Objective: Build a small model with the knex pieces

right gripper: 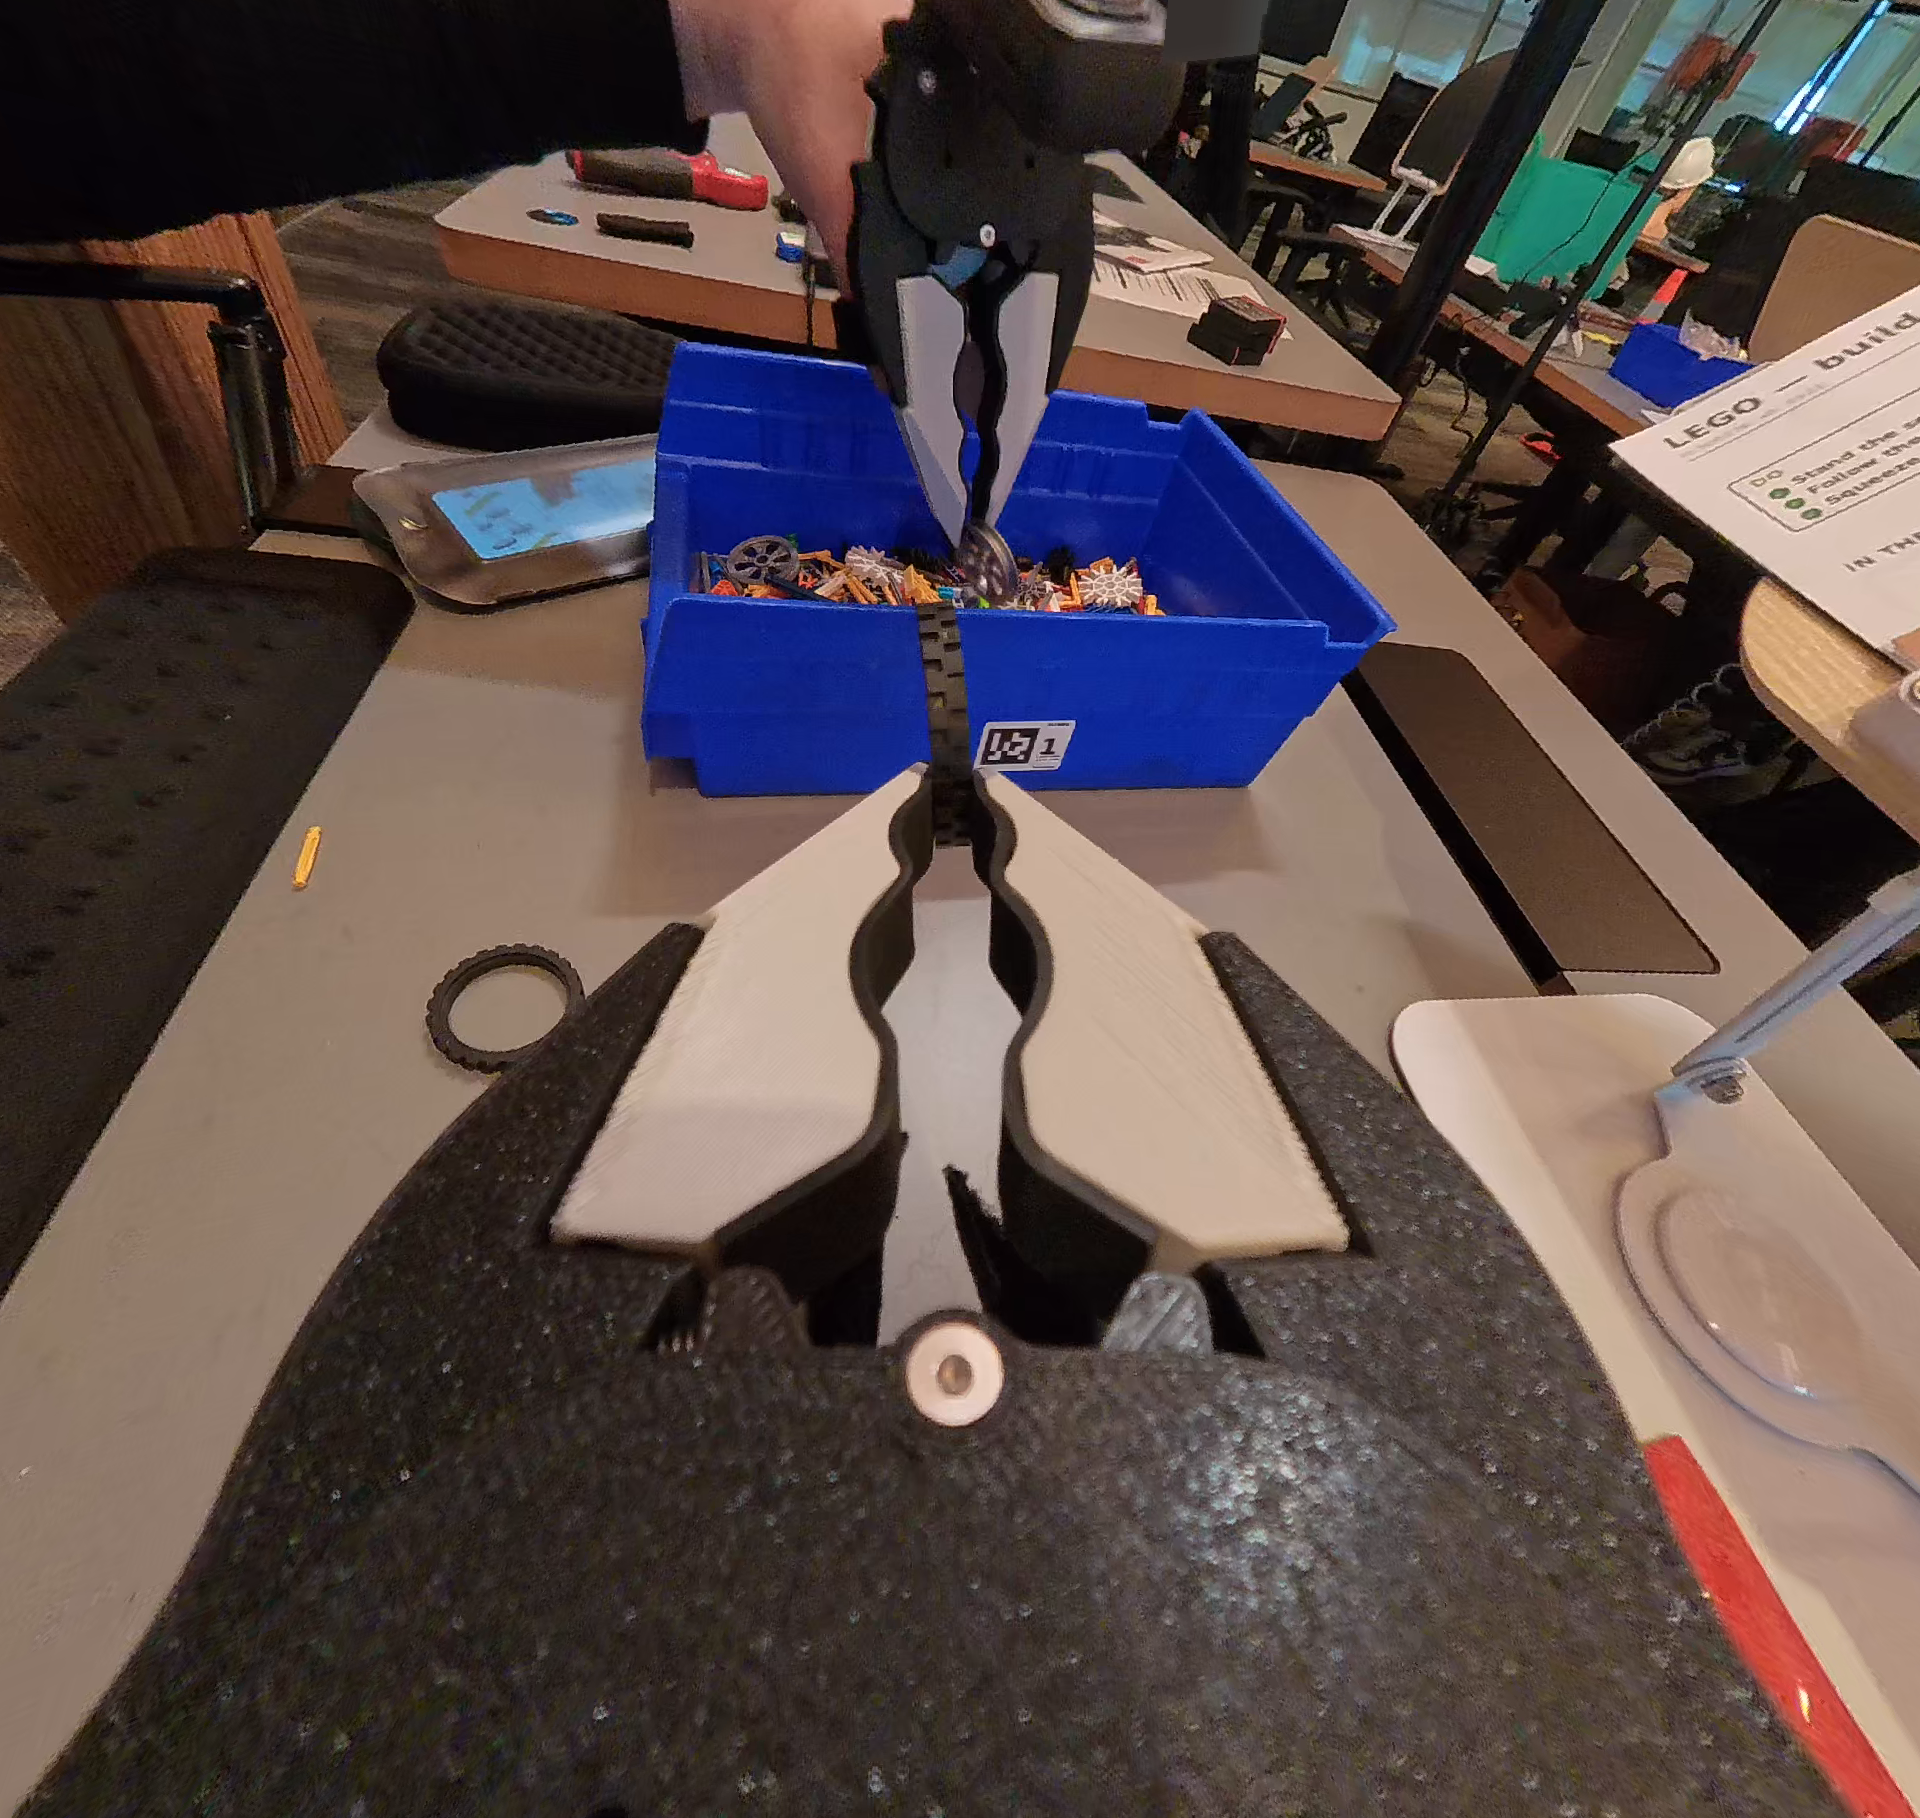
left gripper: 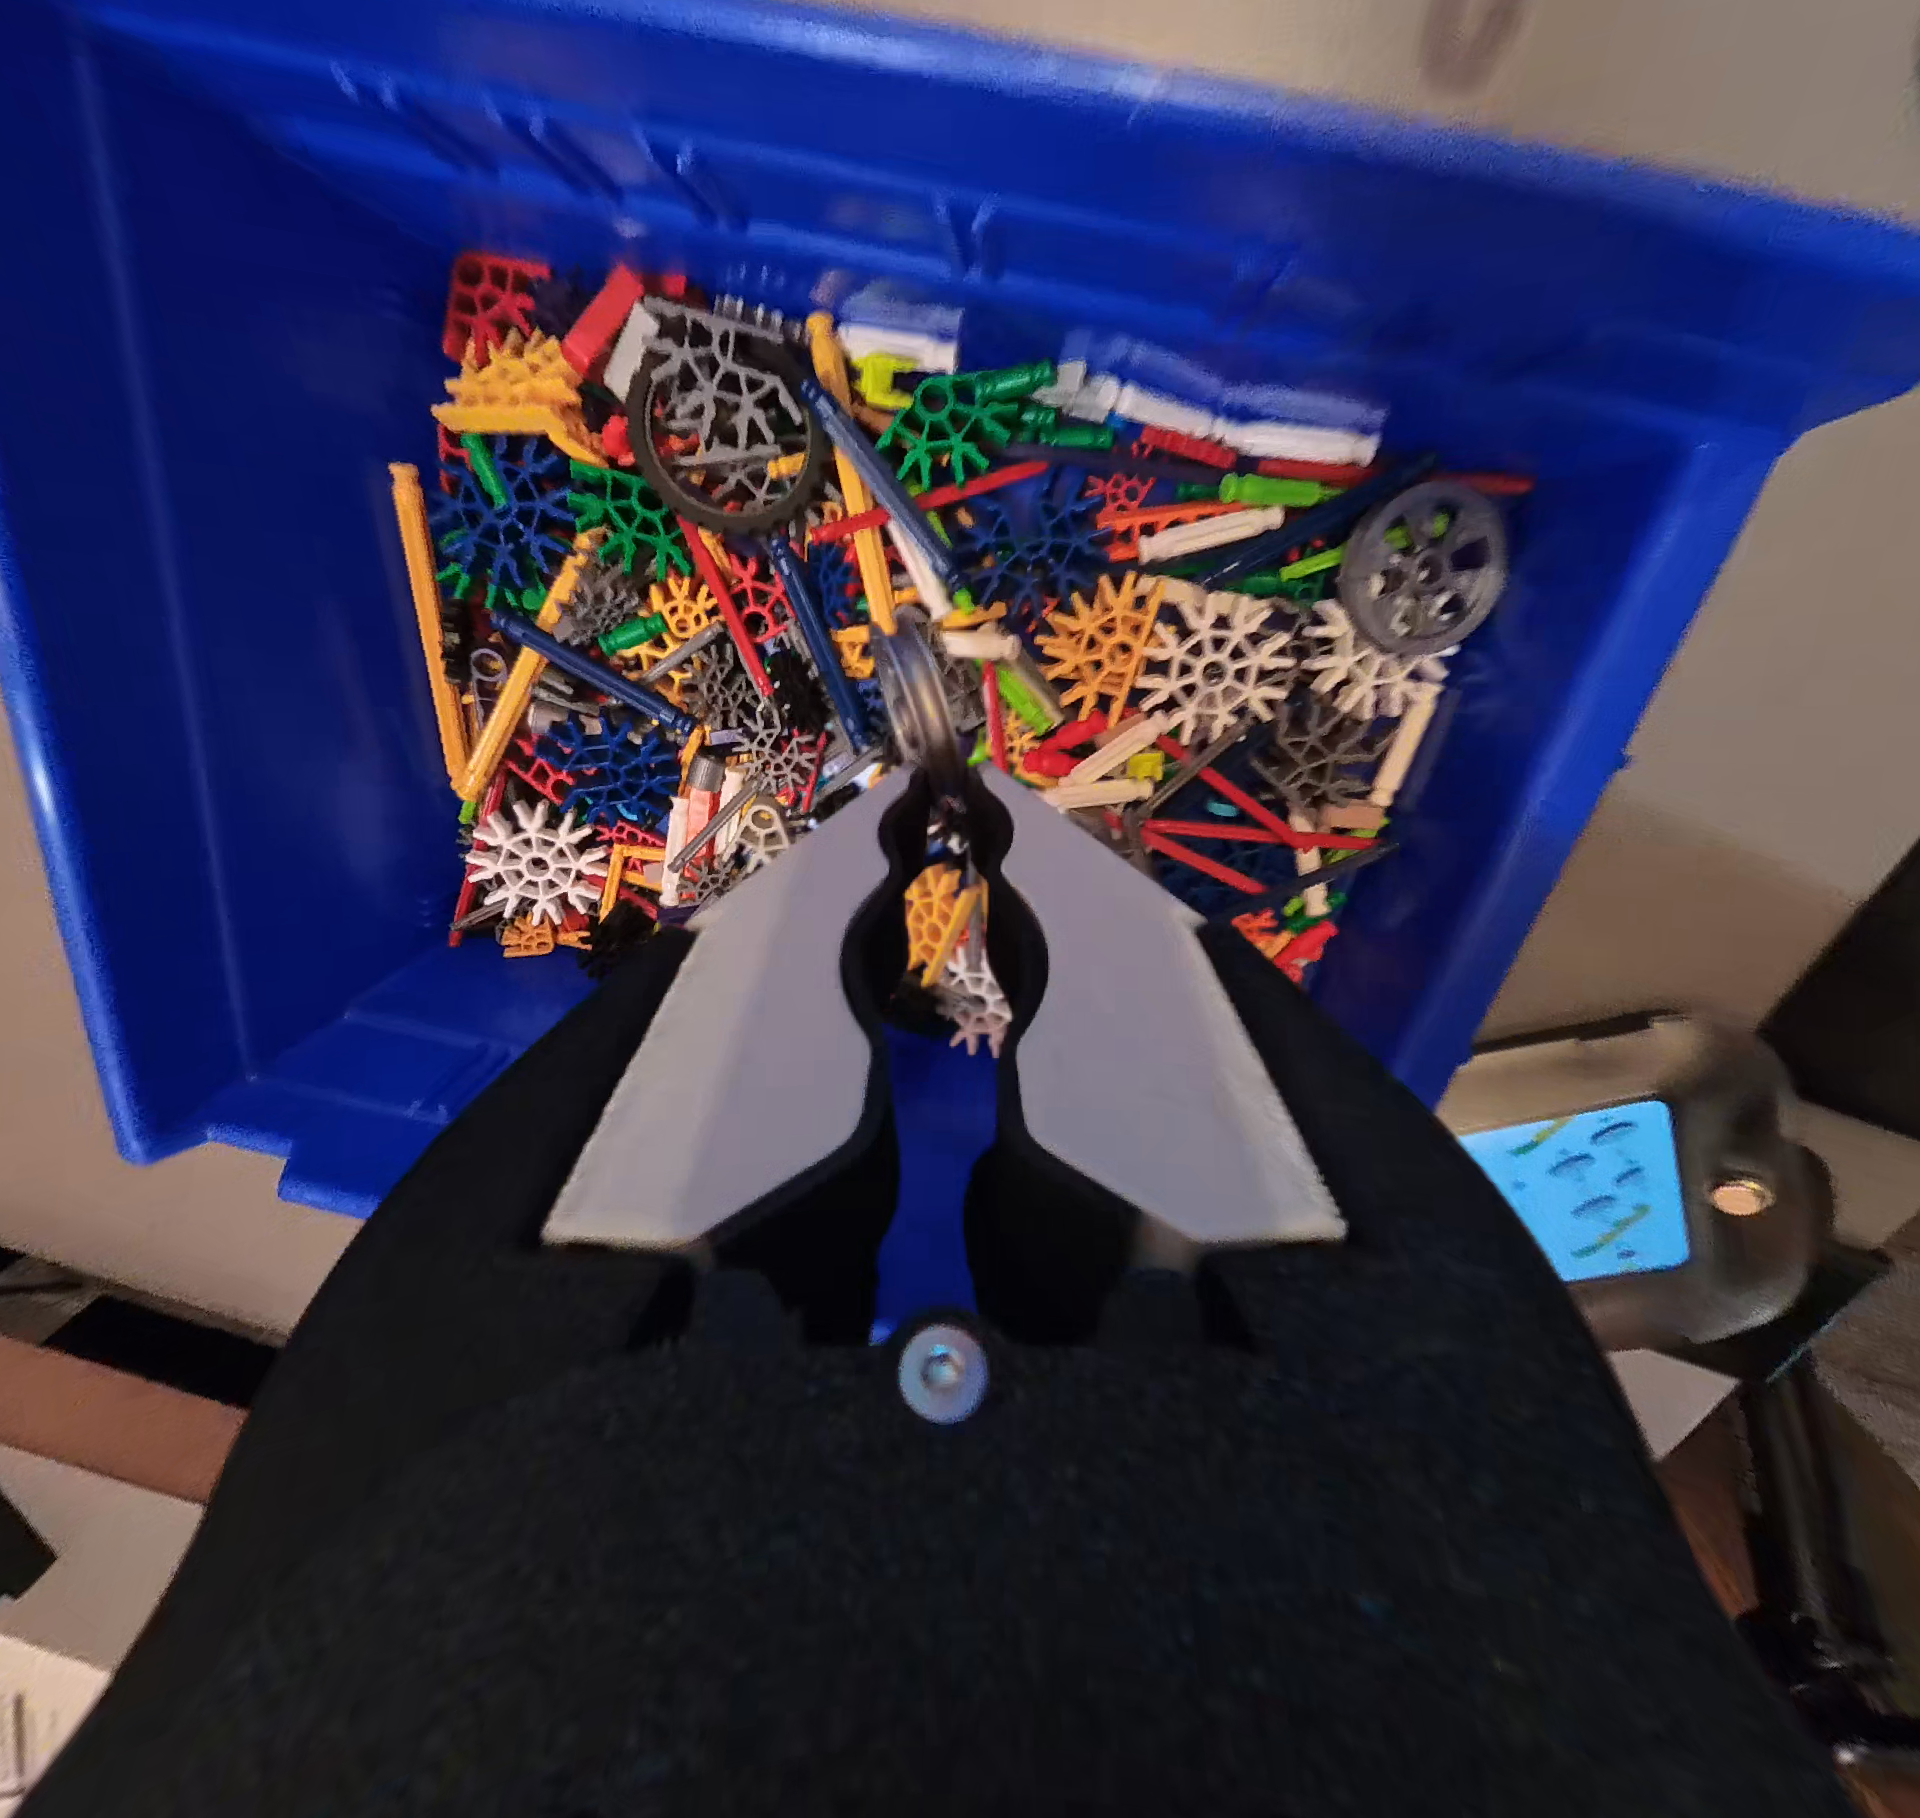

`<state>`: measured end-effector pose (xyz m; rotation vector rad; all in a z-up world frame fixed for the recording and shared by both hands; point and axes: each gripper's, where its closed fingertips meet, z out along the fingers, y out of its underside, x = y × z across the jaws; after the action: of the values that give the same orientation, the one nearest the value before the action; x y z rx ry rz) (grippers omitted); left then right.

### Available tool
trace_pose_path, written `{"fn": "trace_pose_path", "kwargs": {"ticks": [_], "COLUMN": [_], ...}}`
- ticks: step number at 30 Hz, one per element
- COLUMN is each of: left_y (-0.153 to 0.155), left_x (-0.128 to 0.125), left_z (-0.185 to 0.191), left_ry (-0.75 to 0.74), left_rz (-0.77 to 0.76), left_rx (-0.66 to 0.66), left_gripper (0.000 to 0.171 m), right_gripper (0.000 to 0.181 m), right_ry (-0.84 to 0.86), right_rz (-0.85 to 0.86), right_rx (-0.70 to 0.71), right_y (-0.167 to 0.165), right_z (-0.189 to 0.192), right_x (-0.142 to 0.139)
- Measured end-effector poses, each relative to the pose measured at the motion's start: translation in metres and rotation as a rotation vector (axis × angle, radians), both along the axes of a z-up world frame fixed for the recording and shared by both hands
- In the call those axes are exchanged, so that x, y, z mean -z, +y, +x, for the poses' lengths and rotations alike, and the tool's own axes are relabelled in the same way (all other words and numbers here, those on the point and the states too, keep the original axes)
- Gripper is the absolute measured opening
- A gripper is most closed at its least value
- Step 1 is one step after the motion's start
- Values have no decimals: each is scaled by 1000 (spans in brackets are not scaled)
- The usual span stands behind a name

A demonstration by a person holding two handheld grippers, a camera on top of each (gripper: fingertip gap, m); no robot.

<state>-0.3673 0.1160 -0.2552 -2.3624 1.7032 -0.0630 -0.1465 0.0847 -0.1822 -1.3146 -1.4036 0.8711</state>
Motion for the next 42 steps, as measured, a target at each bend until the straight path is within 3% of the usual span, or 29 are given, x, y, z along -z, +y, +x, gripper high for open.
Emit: {"fn": "trace_pose_path", "kwargs": {"ticks": [3, 6, 10, 13, 17, 20, 24, 26, 31, 37, 42], "left_y": [-5, -18, -61, -107, -156, -166, -170, -173, -176, -177, -176], "left_x": [-28, -70, -99, -82, -15, 25, 49, 61, 59, 44, 42], "left_z": [20, 68, 133, 187, 239, 258, 274, 276, 270, 262, 274], "left_ry": [-52, -196, -225, -238, -170, -96, -128, -97, -176, -322, -353], "left_rz": [60, 146, 304, 370, 382, 449, 487, 495, 498, 446, 531], "left_rx": [-3, 16, 106, 203, 330, 376, 396, 428, 407, 323, 367], "left_gripper": [5, 4, 5, 4, 5, 5, 6, 20, 36, 39, 33], "right_gripper": [5, 5, 5, 5, 5, 5, 5, 5, 5, 5, 6], "right_ry": [-7, -22, -82, -122, -205, -257, -376, -443, -541, -622, -698], "right_rz": [3, -14, -37, -26, 20, 39, 78, 113, 218, 447, 522], "right_rx": [8, 4, -21, -38, -58, -65, -88, -78, -40, 13, 24], "right_y": [3, 5, 5, 1, -10, -26, -56, -68, -96, -114, -121], "right_z": [5, 13, 27, 40, 56, 63, 69, 75, 81, 79, 80], "right_x": [-2, -3, 1, -1, -2, -5, 13, 26, 58, 91, 119]}}
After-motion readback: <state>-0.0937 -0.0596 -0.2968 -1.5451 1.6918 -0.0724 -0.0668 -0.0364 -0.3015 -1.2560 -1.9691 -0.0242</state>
